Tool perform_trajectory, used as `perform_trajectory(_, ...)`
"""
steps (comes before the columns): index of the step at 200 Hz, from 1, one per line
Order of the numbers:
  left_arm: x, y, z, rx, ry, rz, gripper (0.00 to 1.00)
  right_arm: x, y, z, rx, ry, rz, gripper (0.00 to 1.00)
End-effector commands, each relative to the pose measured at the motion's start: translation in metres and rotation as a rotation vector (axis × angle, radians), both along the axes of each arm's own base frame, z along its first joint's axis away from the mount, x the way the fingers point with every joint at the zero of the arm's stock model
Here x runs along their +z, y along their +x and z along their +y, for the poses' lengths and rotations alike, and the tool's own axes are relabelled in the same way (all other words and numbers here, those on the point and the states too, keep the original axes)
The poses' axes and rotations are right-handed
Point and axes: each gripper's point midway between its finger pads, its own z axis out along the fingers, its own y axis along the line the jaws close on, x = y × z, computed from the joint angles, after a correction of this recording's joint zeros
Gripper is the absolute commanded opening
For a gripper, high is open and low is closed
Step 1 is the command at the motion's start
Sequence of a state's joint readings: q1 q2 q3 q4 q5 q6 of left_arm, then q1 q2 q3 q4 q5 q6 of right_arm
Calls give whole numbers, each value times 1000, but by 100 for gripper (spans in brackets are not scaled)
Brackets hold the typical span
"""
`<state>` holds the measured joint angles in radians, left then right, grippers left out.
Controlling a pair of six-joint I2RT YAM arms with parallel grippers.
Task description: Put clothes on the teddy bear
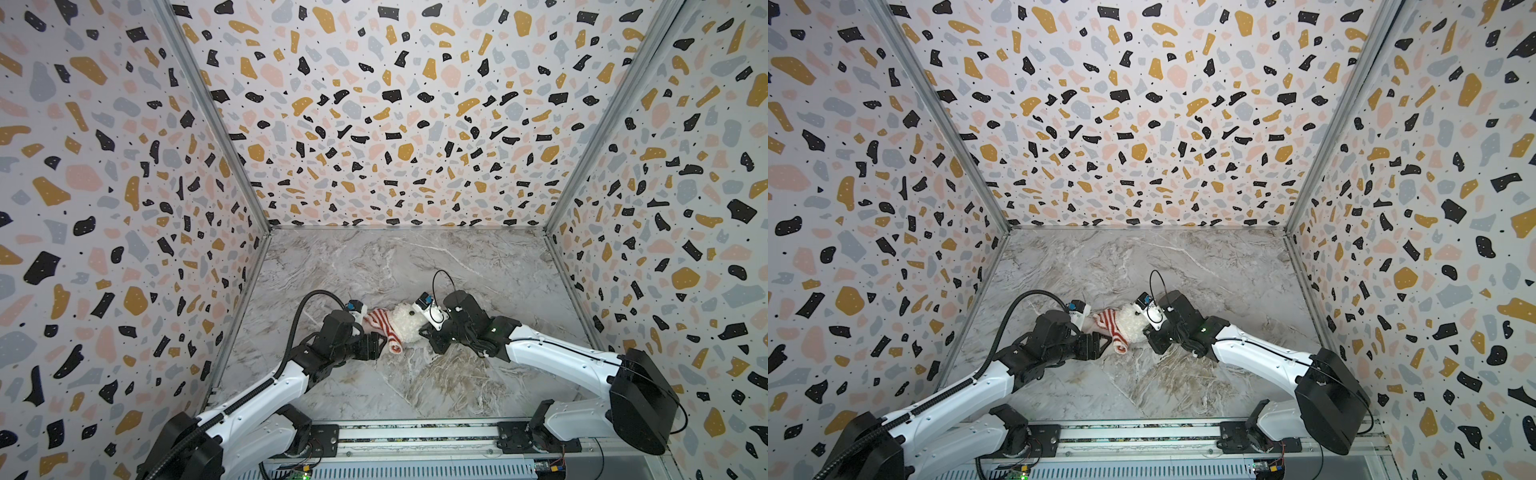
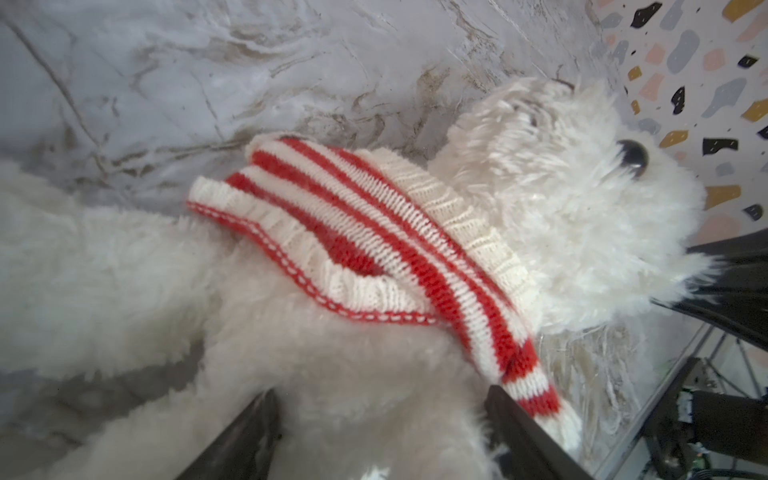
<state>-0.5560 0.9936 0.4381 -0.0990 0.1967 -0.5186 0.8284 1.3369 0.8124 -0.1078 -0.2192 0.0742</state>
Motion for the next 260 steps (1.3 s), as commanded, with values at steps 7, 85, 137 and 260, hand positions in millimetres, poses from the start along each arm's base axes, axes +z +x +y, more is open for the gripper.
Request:
perform_trajectory(7, -17, -2, 10, 42, 44, 36, 87, 14, 10, 3, -43, 42, -9, 0)
perform_trajectory(85, -44, 6, 13, 78, 123, 40, 65, 27, 7, 14, -41, 149, 13, 0)
perform_trajectory(137, -52, 9, 15, 99, 130, 39, 17, 21, 4, 6, -55, 125, 17, 20)
perform_trajectory(260, 10, -11, -25, -22, -206, 23, 0, 59, -76, 34, 215, 110, -340, 66)
